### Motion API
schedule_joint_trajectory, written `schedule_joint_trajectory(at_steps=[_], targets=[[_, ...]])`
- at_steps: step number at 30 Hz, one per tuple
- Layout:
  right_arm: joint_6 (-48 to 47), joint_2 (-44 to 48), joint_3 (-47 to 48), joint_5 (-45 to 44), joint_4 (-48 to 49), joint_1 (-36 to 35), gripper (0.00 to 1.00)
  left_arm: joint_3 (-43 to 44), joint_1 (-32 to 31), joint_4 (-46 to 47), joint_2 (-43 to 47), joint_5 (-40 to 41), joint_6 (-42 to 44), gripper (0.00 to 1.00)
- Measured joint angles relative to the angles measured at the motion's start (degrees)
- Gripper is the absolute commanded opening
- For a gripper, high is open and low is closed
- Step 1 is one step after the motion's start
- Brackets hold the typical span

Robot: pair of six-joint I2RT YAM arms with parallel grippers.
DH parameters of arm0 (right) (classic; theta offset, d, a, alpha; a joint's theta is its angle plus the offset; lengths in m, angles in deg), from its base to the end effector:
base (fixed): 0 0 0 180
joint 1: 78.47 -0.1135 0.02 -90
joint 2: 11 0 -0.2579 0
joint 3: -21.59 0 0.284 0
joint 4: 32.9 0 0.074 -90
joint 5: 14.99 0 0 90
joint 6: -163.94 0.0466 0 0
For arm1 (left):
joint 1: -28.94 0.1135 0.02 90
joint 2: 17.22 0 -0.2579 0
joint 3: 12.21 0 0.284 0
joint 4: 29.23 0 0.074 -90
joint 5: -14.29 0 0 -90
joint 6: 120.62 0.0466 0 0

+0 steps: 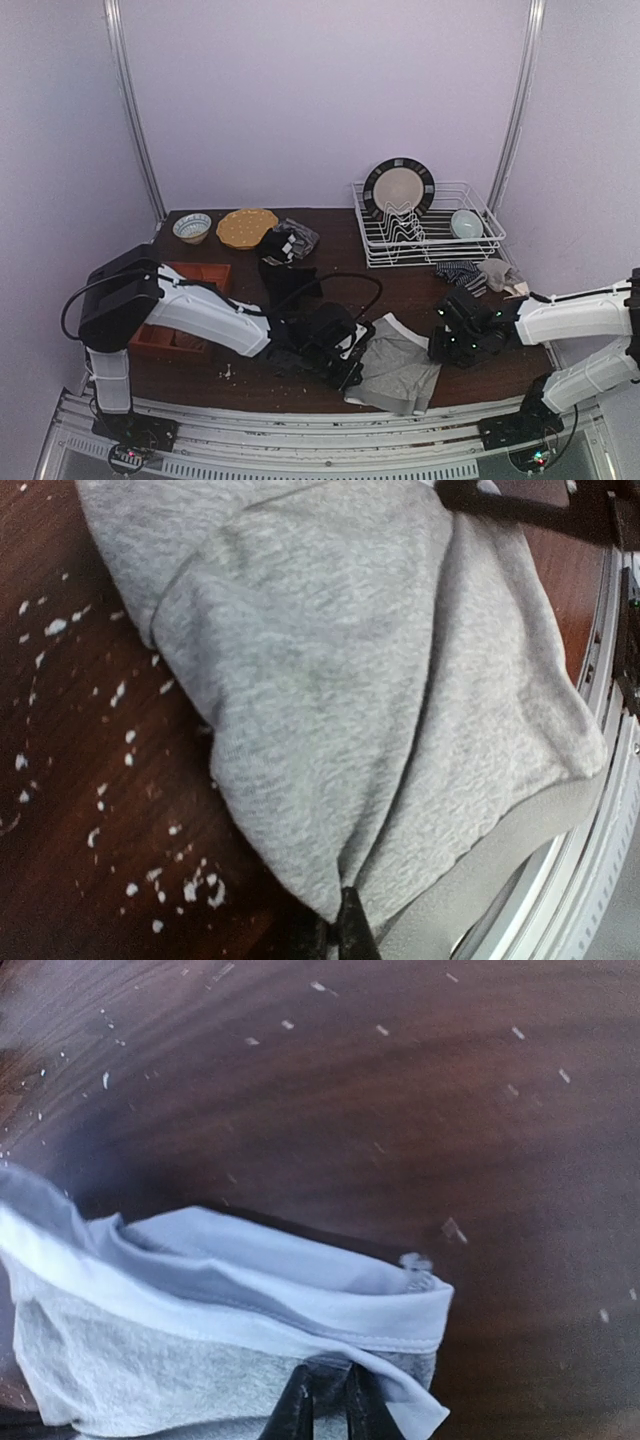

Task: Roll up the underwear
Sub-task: Fold the underwear at the center of the board, then smooth out the underwear at the center of the board.

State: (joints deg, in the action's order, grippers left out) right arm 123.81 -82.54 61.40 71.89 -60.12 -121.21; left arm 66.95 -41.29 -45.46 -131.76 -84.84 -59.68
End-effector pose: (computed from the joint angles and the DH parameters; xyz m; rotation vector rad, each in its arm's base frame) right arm 0.1795 0.1624 0.1055 0.1874 2.6804 0.4891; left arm 0.1396 -0.4102 0.0896 1.0185 2.4986 -0.8550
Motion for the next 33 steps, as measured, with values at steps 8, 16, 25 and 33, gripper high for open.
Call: schedule_joint_trajectory(at_steps=[8,16,25,33], targets=[[-6.1,-6.9,7.8,2.2,-0.7,1.4,0.46,-5.5,-3.9,-1.0,5.1,6.2,-2.8,0.00],[-12.5,-3.5,19.2,5.3,-3.3,-2.4,0.54,-7.6,-4.7,-4.2,10.2,9.2,-3.3,0.00],[-18.1,-21.2,30.9,11.5,-0.1,-3.6,0.56,-7.6,-4.7,-5.2,10.1,10.5,-3.3,0.00],[-20.5,-30.7,35.7,12.9,-1.5,-3.6,0.04,-7.4,-4.7,-5.4,8.9,10.5,-3.4,0.00]])
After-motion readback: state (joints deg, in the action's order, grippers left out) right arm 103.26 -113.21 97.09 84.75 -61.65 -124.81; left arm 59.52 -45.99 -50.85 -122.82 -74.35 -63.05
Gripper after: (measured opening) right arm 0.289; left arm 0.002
